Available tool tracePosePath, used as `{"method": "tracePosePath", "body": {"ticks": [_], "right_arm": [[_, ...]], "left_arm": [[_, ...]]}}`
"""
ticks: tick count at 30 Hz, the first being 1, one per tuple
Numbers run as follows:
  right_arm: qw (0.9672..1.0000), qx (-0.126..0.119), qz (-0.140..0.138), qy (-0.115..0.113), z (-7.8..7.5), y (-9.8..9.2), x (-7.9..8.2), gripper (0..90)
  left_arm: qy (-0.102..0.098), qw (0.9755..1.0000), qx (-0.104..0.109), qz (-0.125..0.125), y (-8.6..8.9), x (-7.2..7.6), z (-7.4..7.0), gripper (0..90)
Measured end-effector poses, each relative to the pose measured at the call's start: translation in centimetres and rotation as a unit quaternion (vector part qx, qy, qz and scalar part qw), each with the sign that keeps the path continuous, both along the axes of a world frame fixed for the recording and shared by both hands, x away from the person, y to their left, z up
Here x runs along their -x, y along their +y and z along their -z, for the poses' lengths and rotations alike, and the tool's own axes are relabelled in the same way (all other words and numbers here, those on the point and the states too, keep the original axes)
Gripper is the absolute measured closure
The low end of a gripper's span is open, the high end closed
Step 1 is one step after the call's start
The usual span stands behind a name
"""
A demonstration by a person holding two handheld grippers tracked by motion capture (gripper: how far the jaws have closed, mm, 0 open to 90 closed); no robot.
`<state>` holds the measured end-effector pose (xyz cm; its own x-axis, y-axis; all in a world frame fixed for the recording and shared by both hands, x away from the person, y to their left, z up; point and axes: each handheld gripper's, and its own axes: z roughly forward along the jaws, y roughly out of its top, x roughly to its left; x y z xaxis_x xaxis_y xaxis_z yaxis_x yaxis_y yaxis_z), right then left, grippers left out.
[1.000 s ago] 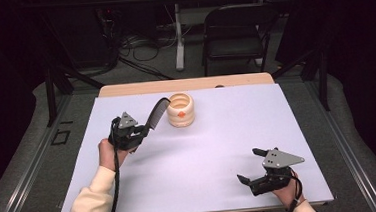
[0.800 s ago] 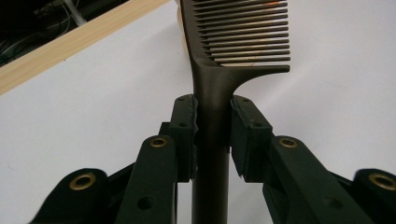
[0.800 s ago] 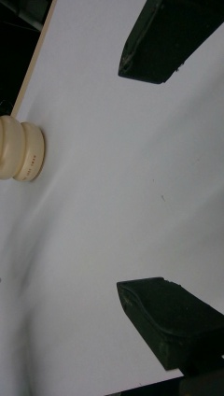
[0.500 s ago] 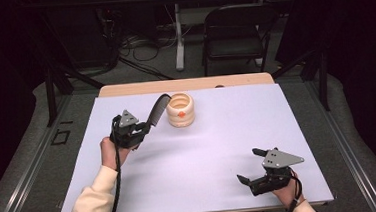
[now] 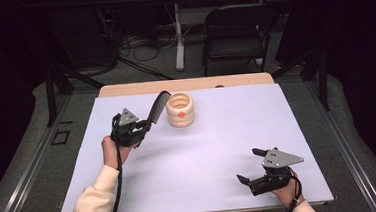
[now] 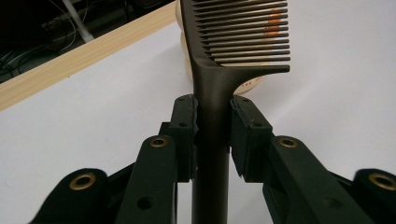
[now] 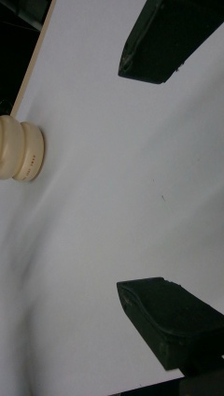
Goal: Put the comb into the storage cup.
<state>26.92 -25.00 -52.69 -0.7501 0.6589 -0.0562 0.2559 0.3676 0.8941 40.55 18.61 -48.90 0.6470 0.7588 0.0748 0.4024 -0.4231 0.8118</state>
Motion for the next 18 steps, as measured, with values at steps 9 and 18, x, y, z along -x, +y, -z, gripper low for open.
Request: {"method": "tracePosePath", "body": {"ticks": [9,18], "right_arm": [[1.0,0.001,0.0,0.0,0.01,0.03,-0.02,0.0],[1.0,0.001,-0.001,0.0,0.01,0.05,-0.04,0.0]], "left_arm": [[-0.008,0.9999,0.011,-0.003,-0.19,-0.2,0.02,72.4],[-0.015,0.9997,0.021,-0.006,-0.28,-0.31,0.02,72.4]]}}
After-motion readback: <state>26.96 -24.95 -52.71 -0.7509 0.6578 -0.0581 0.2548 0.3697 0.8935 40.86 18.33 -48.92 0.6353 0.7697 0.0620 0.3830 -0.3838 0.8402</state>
